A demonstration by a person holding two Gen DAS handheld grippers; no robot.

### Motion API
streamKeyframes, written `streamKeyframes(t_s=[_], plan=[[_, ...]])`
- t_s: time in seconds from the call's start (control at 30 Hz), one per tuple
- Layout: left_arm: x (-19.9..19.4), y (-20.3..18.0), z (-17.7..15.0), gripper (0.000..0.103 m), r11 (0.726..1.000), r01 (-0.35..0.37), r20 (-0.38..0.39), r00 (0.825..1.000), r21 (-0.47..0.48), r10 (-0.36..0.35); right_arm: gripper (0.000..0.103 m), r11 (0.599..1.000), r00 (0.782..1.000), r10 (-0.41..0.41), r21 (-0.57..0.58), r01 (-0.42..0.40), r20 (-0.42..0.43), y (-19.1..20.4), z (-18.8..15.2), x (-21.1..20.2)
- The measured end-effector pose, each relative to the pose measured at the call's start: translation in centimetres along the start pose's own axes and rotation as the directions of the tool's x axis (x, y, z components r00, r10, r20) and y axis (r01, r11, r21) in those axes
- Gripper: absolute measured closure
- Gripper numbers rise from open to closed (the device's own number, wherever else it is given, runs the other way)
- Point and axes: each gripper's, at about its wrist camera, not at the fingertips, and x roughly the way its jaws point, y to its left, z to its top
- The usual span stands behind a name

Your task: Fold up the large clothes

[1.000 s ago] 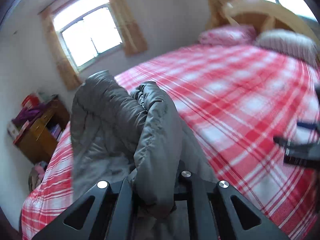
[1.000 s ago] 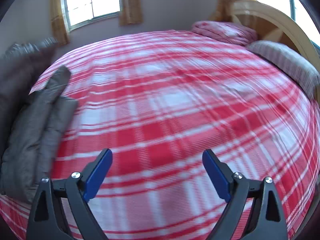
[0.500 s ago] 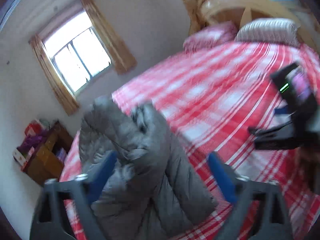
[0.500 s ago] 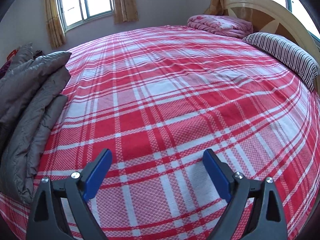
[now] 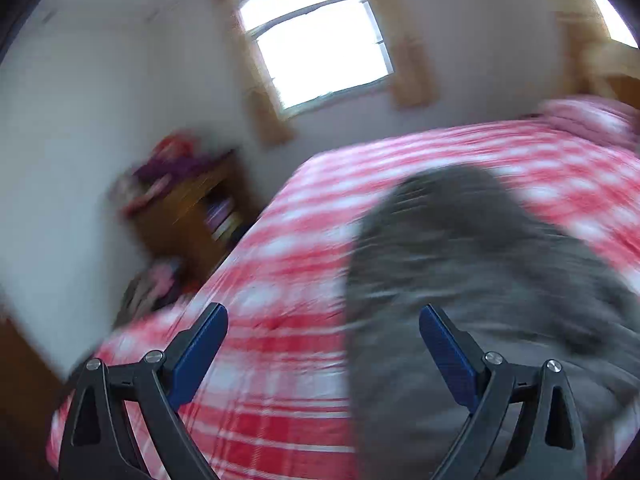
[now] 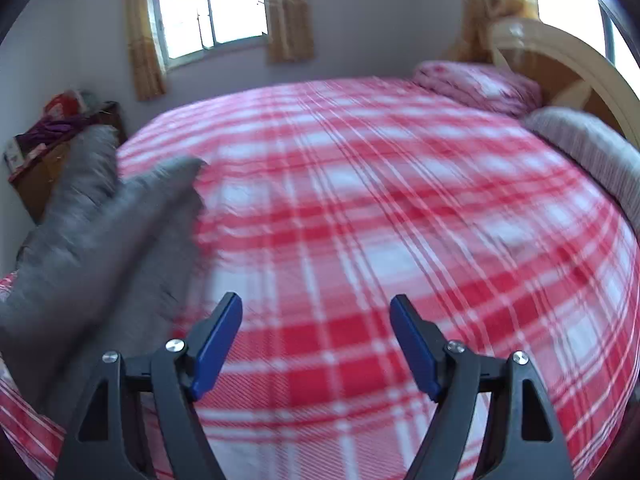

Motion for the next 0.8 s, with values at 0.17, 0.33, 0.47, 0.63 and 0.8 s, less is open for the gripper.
streamKeyframes(t_s=[0.17, 0.33, 0.47, 0.63, 0.8], plan=[[7.4, 3.8, -0.2, 0.006, 0.970, -0.097, -0.195, 0.979, -0.223, 0.054, 0.025, 0.986, 0.994, 0.088, -0.144, -0.079, 0.058, 8.4, 7.1, -2.0], [10.8, 3.2, 0.6, 0.006, 0.956, -0.122, -0.254, 0.966, -0.266, 0.052, 0.025, 0.970, 0.997, 0.077, -0.233, -0.071, 0.016, 15.8, 10.5, 0.7], [11.8, 0.9, 1.2, 0.006, 0.969, -0.064, -0.245, 0.969, -0.239, 0.004, 0.025, 0.976, 0.995, 0.074, -0.199, -0.086, -0.065, 18.7, 10.9, 5.2], [10.7, -2.3, 1.5, 0.006, 0.987, -0.006, -0.196, 0.980, -0.163, -0.026, 0.071, 0.973, 0.984, 0.063, -0.210, -0.098, -0.169, 18.3, 7.9, 8.6], [9.0, -6.0, 1.6, 0.006, 0.999, 0.004, -0.120, 0.993, -0.053, -0.011, 0.080, 0.982, 0.984, 0.081, -0.156, -0.106, -0.159, 15.1, 6.1, 8.2]])
